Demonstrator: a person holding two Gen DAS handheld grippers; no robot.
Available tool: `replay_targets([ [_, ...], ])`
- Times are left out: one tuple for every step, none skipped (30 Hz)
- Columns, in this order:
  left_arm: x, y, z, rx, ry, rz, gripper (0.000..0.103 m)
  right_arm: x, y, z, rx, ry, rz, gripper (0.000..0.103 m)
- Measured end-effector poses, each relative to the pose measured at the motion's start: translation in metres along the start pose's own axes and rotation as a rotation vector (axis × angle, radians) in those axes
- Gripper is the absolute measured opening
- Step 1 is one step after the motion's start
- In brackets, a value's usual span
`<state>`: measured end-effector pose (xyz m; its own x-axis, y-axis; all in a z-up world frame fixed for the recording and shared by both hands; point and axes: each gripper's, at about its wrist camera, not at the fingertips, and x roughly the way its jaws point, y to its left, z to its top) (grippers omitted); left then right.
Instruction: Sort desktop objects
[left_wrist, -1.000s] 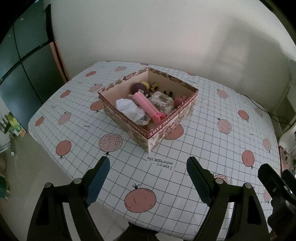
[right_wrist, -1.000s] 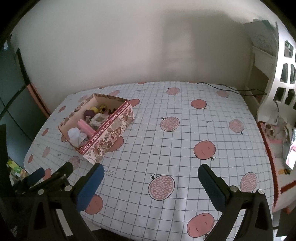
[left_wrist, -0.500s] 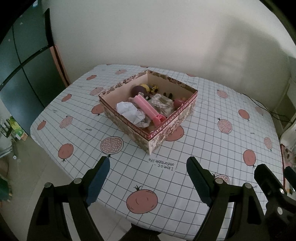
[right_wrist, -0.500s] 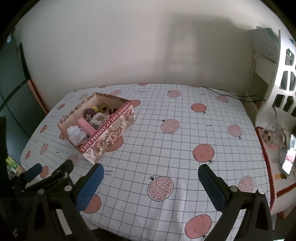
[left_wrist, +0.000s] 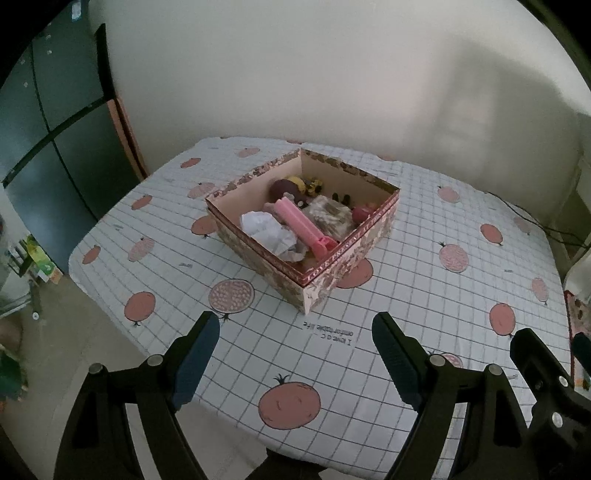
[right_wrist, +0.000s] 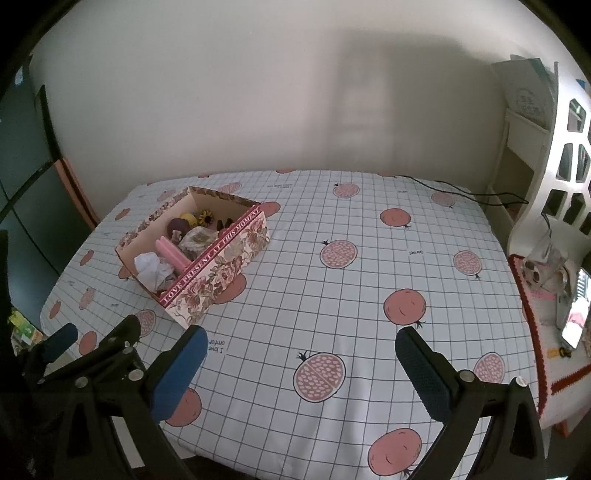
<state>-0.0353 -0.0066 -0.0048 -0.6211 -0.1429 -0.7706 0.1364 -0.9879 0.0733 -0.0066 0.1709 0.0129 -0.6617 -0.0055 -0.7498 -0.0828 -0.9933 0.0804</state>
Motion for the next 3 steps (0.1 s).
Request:
replay_targets([
  [-0.0001, -0.0003, 0.0001, 0.001, -0.001, 0.008, 0.085, 0.0001, -0.0001, 0.0002, 0.0, 0.001, -0.001, 0.103],
  [-0.0001, -0.0006, 0.0004, 0.003, -0.002, 0.015, 0.085, 0.0, 0.0004, 0.0003, -0.001, 0.001, -0.001, 0.103],
  [-0.0005, -0.0005, 0.0003, 0.003, -0.002, 0.019, 0.085, 0.0, 0.0007, 0.0003, -0.001, 0.0, -0.001, 0.103],
])
